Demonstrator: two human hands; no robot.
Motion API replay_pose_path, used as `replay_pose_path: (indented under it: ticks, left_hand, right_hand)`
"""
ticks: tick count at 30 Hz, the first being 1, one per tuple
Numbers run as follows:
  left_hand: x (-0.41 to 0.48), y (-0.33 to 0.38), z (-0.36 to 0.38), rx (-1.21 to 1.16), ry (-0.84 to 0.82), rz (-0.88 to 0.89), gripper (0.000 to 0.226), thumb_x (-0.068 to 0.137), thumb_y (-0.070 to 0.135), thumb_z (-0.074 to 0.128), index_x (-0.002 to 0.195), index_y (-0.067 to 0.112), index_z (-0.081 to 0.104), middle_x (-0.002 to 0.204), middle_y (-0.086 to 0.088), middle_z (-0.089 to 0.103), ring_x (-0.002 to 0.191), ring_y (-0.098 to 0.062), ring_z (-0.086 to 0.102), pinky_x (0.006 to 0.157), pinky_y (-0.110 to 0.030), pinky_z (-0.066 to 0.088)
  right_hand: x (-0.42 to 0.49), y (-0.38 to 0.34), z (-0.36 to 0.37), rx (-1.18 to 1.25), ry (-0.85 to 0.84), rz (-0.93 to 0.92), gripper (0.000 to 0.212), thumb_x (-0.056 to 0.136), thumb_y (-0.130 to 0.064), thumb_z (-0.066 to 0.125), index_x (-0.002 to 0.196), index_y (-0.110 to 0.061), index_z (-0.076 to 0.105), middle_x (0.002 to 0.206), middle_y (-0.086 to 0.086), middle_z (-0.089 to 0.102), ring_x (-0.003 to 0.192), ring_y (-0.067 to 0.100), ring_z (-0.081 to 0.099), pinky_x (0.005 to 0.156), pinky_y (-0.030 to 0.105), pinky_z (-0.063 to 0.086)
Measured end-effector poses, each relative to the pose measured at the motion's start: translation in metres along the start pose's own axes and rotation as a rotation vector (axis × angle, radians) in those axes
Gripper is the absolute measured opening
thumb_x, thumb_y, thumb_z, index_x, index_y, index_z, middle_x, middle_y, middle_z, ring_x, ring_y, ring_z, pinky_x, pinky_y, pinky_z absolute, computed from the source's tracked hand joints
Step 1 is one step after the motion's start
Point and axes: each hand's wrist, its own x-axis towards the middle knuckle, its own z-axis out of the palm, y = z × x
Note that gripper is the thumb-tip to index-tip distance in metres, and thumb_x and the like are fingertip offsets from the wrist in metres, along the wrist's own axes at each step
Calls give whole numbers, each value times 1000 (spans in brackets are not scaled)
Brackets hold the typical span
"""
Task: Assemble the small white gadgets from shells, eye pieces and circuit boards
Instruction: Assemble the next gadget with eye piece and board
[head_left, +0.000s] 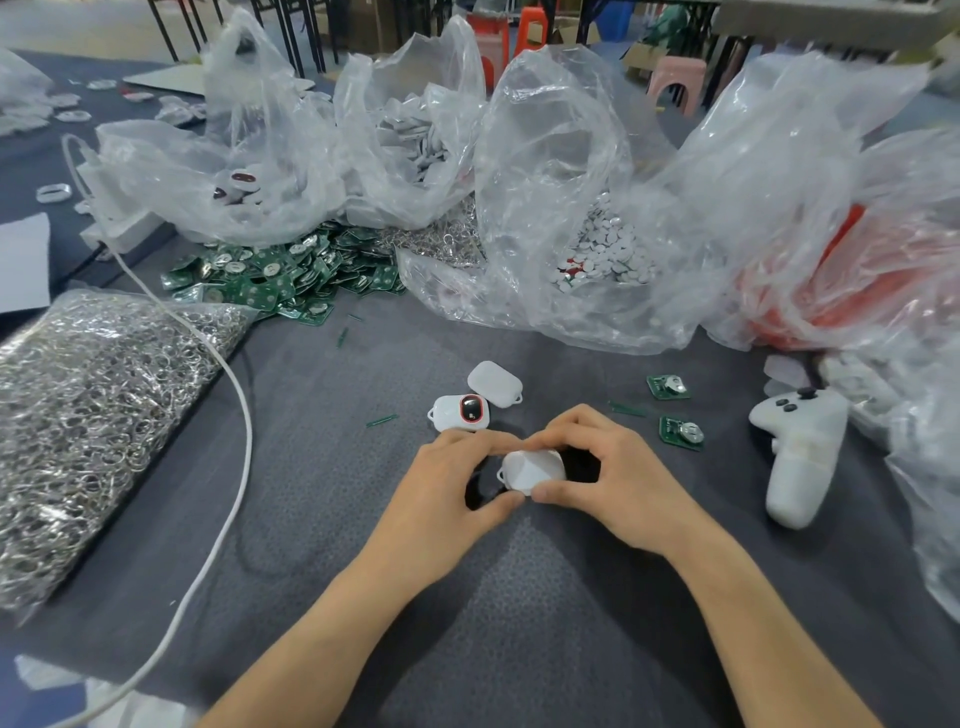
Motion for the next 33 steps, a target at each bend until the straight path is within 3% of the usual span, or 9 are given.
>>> replay_pose_path:
  ticks: [5, 14, 25, 30, 33]
  left_hand:
    - [0, 2, 0, -25, 15, -2, 40, 80, 22, 75, 114, 34, 60, 114, 33, 56, 116, -1, 47, 101, -33, 38]
    - [-1, 1, -1, -23, 15, 7, 41, 79, 22, 75, 116, 33, 60, 116, 34, 54, 116, -2, 47, 101, -35, 39]
    - [0, 1, -1, -19, 34, -1, 36, 79, 25, 76, 113, 28, 64, 106, 33, 54, 112, -2, 50, 98, -21, 37]
    - [1, 2, 0, -17, 59, -10, 29, 80, 24, 75, 108, 22, 68, 100, 27, 56, 108, -5, 51, 92, -10, 34]
    - [2, 3, 1, -41, 69, -22, 26, 78, 20, 77, 103, 21, 69, 97, 27, 56, 104, -5, 52, 91, -12, 36]
  right_hand:
    - [-1, -1, 0, 11, 3, -13, 38, 72, -15, 82, 96, -39, 65, 100, -14, 56, 94, 1, 54, 84, 10, 36]
    - [0, 0, -1, 20, -2, 8, 38, 70, -13, 82, 98, -35, 68, 100, -15, 56, 97, 1, 54, 85, 9, 36]
    - [1, -2, 1, 26, -10, 25, 36, 67, -11, 84, 97, -26, 71, 98, -15, 56, 95, -2, 53, 84, 9, 35]
    - [2, -1, 0, -37, 0, 48, 38, 64, -18, 87, 97, -30, 72, 98, -16, 58, 102, 3, 47, 93, 19, 33]
    - [2, 0, 1, -42, 13, 45, 38, 62, -20, 87, 96, -30, 73, 97, -17, 59, 103, 3, 47, 97, 25, 32]
